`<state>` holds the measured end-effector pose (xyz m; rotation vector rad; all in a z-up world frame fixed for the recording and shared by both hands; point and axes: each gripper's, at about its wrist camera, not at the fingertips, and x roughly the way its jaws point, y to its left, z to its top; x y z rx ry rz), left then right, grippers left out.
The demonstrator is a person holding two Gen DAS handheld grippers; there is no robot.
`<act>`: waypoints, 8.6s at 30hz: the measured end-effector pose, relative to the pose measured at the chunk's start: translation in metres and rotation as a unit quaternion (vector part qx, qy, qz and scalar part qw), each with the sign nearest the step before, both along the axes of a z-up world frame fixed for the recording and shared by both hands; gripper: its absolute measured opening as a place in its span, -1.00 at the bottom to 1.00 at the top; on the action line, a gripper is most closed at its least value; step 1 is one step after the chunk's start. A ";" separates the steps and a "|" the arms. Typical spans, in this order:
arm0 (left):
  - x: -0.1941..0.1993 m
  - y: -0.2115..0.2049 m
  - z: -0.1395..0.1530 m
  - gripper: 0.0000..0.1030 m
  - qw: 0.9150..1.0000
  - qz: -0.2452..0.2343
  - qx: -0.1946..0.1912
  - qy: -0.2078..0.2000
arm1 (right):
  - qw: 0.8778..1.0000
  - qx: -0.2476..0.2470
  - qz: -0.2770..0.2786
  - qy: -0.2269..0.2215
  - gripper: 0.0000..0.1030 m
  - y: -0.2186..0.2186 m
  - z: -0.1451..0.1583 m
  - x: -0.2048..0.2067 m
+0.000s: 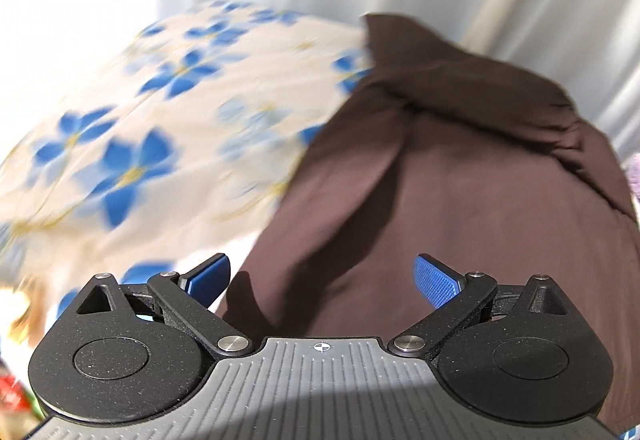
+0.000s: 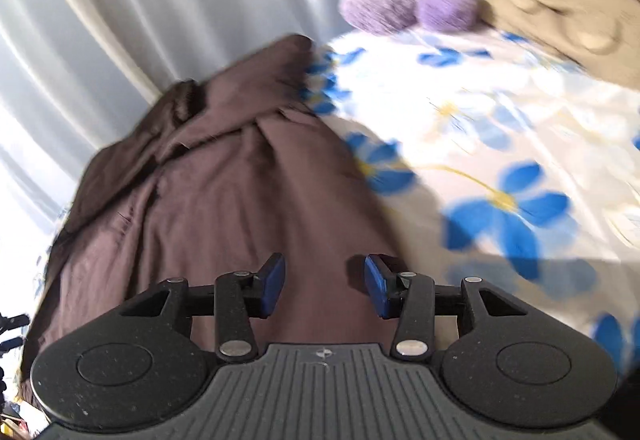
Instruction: Fold large clothes
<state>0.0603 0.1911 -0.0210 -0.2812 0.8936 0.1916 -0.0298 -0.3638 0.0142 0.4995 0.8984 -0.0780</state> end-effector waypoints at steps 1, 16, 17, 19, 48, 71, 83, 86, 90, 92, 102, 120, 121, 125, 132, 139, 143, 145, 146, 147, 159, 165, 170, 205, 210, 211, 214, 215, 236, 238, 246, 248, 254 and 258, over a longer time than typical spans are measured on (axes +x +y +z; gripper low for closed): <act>-0.004 0.005 -0.002 0.96 1.000 0.002 -0.002 0.006 | 1.000 -0.001 0.007 0.006 -0.15 0.000 -0.005 0.000; -0.034 0.023 -0.026 0.68 0.996 -0.005 -0.064 0.068 | 0.997 -0.005 0.043 0.066 -0.15 -0.013 -0.016 -0.013; -0.034 0.024 -0.025 0.64 0.996 -0.007 -0.063 0.070 | 0.997 0.000 0.043 0.067 -0.17 -0.015 -0.017 -0.014; -0.036 0.026 -0.022 0.43 0.995 -0.014 -0.066 0.076 | 0.997 0.013 0.049 0.061 -0.37 -0.019 -0.016 -0.015; -0.028 0.039 -0.019 -0.42 0.980 -0.062 -0.148 0.115 | 0.984 0.134 0.111 0.033 -0.77 -0.033 -0.021 -0.009; 0.097 0.049 0.131 -0.53 0.949 -0.050 -0.265 -0.165 | 0.961 0.145 0.014 -0.235 -0.85 -0.017 0.091 0.145; 0.252 0.066 0.135 -0.52 0.947 -0.002 -0.258 -0.191 | 0.964 0.050 -0.076 -0.251 -0.85 -0.015 0.121 0.304; 0.291 0.066 0.124 -0.48 0.948 0.012 -0.251 -0.197 | 0.962 0.031 -0.095 -0.254 -0.85 -0.012 0.113 0.342; 0.339 0.061 0.087 -0.44 0.951 0.026 -0.250 -0.180 | 0.967 -0.005 -0.122 -0.224 -0.85 -0.006 0.087 0.389; 0.358 0.060 0.063 -0.43 0.954 0.037 -0.252 -0.160 | 0.971 -0.024 -0.127 -0.200 -0.85 -0.003 0.068 0.409; 0.389 0.074 -0.015 -0.15 0.939 0.076 -0.315 -0.115 | 0.981 -0.034 -0.108 -0.159 -0.75 -0.006 0.013 0.450; 0.412 -0.150 0.008 0.71 0.970 -0.086 -0.078 -0.211 | 0.977 -0.013 0.090 -0.194 -0.84 0.194 -0.010 0.502; 0.417 -0.162 0.001 0.71 0.973 -0.088 -0.044 -0.209 | 0.979 -0.015 0.089 -0.185 -0.86 0.199 -0.021 0.508; 0.433 -0.181 -0.037 0.76 0.976 -0.103 0.032 -0.191 | 0.980 -0.058 0.101 -0.159 -0.98 0.203 -0.073 0.515; 0.445 -0.182 -0.061 0.82 0.978 -0.105 0.036 -0.175 | 0.975 -0.070 0.109 -0.183 -0.99 0.212 -0.078 0.509; 0.445 -0.176 -0.045 0.84 0.979 -0.115 0.058 -0.156 | 0.973 -0.091 0.119 -0.177 -0.99 0.206 -0.073 0.505; 0.444 -0.169 -0.043 0.84 0.980 -0.099 0.076 -0.156 | 0.973 -0.088 0.122 -0.176 -1.00 0.206 -0.073 0.501; 0.441 -0.161 -0.041 0.83 0.980 -0.090 0.081 -0.156 | 0.971 -0.102 0.126 -0.174 -1.00 0.211 -0.070 0.500; 0.441 -0.159 -0.041 0.83 0.980 -0.089 0.091 -0.155 | 0.970 -0.112 0.132 -0.173 -1.00 0.212 -0.066 0.498; 0.441 -0.156 -0.039 0.83 0.978 -0.086 0.107 -0.155 | 0.968 -0.121 0.140 -0.171 -1.00 0.213 -0.065 0.499; 0.443 -0.068 -0.038 0.84 0.978 -0.048 0.143 -0.146 | 0.968 -0.208 0.084 -0.108 -1.00 0.107 -0.062 0.530; 0.443 -0.050 -0.046 0.87 0.984 -0.039 0.088 -0.149 | 0.989 -0.105 0.005 -0.109 -1.00 0.011 -0.077 0.518; 0.442 -0.042 -0.049 0.88 0.985 -0.034 0.059 -0.156 | 0.991 -0.069 0.003 -0.113 -1.00 0.002 -0.083 0.518; 0.346 0.015 -0.026 0.99 0.992 -0.072 -0.040 -0.099 | 0.986 -0.081 -0.038 -0.143 -0.35 -0.013 -0.043 0.392; 0.271 0.043 -0.038 0.98 0.986 -0.099 -0.110 -0.078 | 0.996 -0.033 -0.015 -0.085 0.14 -0.054 -0.055 0.306; 0.261 0.044 -0.044 0.98 0.985 -0.096 -0.127 -0.069 | 0.997 -0.007 -0.008 -0.072 0.14 -0.059 -0.062 0.295; 0.248 0.041 -0.055 0.86 0.981 -0.109 -0.152 -0.056 | 0.998 0.025 0.008 -0.065 0.14 -0.051 -0.078 0.283; 0.247 0.039 -0.057 0.80 0.980 -0.115 -0.154 -0.052 | 0.997 0.039 0.011 -0.070 0.13 -0.052 -0.083 0.286; 0.244 0.029 -0.010 -0.24 0.977 -0.112 -0.167 -0.076 | 0.990 0.069 0.048 -0.115 -0.65 -0.026 -0.033 0.295; 0.235 0.025 0.012 -0.28 0.974 -0.121 -0.168 -0.097 | 0.986 0.079 0.058 -0.134 -0.68 -0.022 -0.011 0.287; 0.150 0.021 0.044 -0.29 0.966 -0.135 -0.196 -0.104 | 0.983 0.096 0.078 -0.138 -0.72 -0.018 0.038 0.207; 0.125 0.023 0.036 -0.26 0.966 -0.125 -0.207 -0.093 | 0.986 0.083 0.073 -0.122 -0.72 -0.017 0.035 0.180; 0.097 0.029 0.003 0.08 0.988 -0.030 -0.153 -0.022 | 0.999 -0.022 0.002 -0.034 -0.47 -0.016 0.009 0.148; 0.098 0.015 0.019 0.28 0.992 -0.033 -0.115 -0.045 | 0.994 -0.081 -0.020 -0.064 -0.32 -0.003 0.023 0.151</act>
